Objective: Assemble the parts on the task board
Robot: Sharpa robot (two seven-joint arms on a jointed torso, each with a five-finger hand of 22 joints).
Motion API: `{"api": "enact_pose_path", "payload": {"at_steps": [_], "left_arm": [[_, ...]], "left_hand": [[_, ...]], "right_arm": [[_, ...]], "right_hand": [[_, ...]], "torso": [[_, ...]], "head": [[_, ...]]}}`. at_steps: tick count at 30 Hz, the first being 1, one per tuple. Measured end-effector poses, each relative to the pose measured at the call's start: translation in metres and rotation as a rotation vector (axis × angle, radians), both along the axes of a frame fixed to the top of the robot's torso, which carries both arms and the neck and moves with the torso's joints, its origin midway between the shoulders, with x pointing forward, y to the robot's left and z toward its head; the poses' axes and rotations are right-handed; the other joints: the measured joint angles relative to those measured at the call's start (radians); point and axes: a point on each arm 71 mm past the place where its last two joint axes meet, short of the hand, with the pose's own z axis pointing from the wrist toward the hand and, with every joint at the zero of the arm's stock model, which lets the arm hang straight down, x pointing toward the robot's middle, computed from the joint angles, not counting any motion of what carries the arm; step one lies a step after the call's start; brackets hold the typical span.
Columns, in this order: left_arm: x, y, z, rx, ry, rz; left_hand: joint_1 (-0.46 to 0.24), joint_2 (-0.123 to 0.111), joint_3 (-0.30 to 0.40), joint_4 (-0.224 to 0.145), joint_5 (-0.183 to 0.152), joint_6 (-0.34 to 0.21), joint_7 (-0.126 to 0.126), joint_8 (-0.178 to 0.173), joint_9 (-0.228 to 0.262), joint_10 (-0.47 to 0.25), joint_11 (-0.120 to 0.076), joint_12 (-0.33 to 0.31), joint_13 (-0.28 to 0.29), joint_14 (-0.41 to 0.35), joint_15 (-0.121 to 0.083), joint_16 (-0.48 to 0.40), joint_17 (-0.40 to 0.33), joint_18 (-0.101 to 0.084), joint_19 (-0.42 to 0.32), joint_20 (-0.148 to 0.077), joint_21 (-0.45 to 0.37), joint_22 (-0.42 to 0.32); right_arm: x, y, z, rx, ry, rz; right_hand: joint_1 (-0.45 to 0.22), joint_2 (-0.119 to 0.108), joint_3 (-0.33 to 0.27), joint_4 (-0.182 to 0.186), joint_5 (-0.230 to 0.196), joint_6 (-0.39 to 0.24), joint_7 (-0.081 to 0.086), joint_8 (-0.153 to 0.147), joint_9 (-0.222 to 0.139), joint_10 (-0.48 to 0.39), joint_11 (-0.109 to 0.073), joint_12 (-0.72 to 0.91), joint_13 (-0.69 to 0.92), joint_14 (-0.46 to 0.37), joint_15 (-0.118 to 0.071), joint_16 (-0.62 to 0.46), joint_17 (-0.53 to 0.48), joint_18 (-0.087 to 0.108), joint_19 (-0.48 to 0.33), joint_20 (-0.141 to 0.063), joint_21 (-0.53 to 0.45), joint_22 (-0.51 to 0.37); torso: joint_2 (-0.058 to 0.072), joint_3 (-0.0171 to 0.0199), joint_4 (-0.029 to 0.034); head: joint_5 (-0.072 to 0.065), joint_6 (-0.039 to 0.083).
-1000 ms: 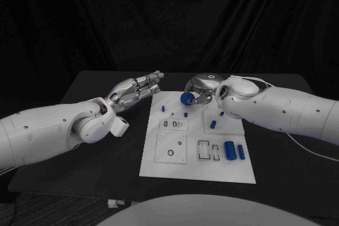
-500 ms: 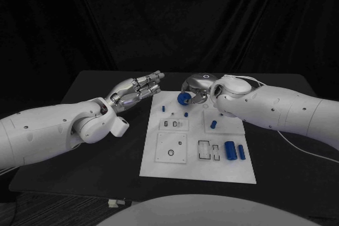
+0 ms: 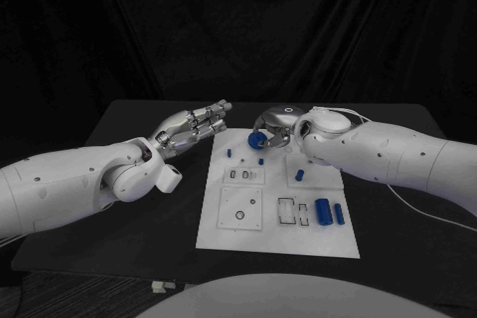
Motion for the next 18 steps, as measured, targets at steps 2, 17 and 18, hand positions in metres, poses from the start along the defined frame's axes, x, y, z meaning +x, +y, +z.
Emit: {"api": "enact_pose_path", "payload": {"at_steps": [2, 17, 18], "left_arm": [[0.0001, -0.0003, 0.0000, 0.000, 0.000, 0.000], [0.0008, -0.0013, -0.0005, 0.001, 0.002, -0.003], [0.0008, -0.0014, -0.0005, 0.001, 0.002, -0.003]], "left_hand": [[0.000, 0.000, 0.000, 0.000, 0.004, 0.000, 0.000, 0.000, 0.000, 0.000, 0.000, 0.000, 0.000, 0.000, 0.000, 0.000, 0.000, 0.000, 0.000, 0.000, 0.000, 0.000], [0.000, 0.000, 0.003, -0.003, 0.004, 0.000, 0.000, 0.000, 0.000, 0.003, 0.003, 0.000, 0.000, 0.000, 0.000, 0.000, 0.000, 0.000, 0.000, 0.000, 0.000, 0.000], [0.000, 0.000, 0.003, -0.003, 0.004, 0.000, 0.000, 0.000, 0.000, 0.003, 0.003, 0.000, 0.000, 0.000, 0.000, 0.000, 0.000, 0.000, 0.000, 0.000, 0.000, 0.000]], "right_arm": [[0.0000, -0.0002, -0.0004, -0.001, 0.002, 0.000], [0.0000, -0.0027, -0.0023, 0.001, 0.015, -0.005], [0.0000, -0.0032, -0.0023, 0.001, 0.016, -0.005]], "right_hand": [[-0.008, -0.002, 0.000, 0.000, -0.027, -0.019, 0.000, -0.018, -0.013, 0.000, 0.000, 0.000, 0.000, 0.000, 0.000, 0.000, 0.000, 0.000, 0.000, 0.000, -0.005, 0.000], [-0.019, -0.005, -0.022, 0.007, -0.120, -0.148, -0.017, -0.092, -0.082, -0.001, -0.006, 0.000, 0.000, 0.000, 0.000, 0.000, 0.000, 0.000, 0.000, 0.000, -0.033, 0.000], [-0.024, -0.007, -0.024, 0.009, -0.125, -0.148, -0.017, -0.092, -0.084, 0.000, -0.008, 0.000, 0.000, 0.000, 0.000, 0.000, 0.000, 0.000, 0.000, 0.000, -0.033, 0.000]], "torso": [[0.000, -0.0001, -0.0007], [-0.003, -0.0010, -0.0019], [-0.003, -0.0010, -0.0018]], "head": [[0.000, 0.000], [0.003, 0.000], [0.003, 0.000]]}}
